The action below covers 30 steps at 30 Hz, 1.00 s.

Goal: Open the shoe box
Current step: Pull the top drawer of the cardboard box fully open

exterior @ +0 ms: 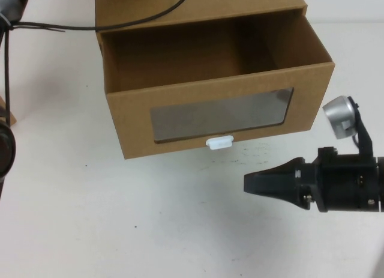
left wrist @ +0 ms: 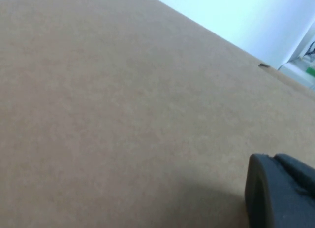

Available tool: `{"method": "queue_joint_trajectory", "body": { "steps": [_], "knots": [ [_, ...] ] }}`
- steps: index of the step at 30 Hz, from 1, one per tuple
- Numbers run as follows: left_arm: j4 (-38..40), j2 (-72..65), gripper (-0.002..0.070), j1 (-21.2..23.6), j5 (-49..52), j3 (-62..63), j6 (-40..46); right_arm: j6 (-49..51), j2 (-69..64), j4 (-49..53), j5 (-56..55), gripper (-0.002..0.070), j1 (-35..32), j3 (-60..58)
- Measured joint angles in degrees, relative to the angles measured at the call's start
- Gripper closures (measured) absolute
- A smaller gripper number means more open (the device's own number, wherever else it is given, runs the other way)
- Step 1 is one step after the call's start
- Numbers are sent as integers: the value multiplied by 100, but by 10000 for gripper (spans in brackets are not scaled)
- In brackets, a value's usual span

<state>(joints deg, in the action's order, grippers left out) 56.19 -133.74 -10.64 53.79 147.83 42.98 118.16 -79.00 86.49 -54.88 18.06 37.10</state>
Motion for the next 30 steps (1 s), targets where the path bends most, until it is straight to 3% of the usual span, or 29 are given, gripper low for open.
{"method": "queue_joint_trajectory", "body": {
  "steps": [23,30],
  "knots": [
    [-923,1306,682,38,200,0,19,-208,1314,1188,1765,694,0,334],
    [-1882,1693,682,272,473,8,-449,-679,1458,1200,2525,694,0,444]
  ]
}}
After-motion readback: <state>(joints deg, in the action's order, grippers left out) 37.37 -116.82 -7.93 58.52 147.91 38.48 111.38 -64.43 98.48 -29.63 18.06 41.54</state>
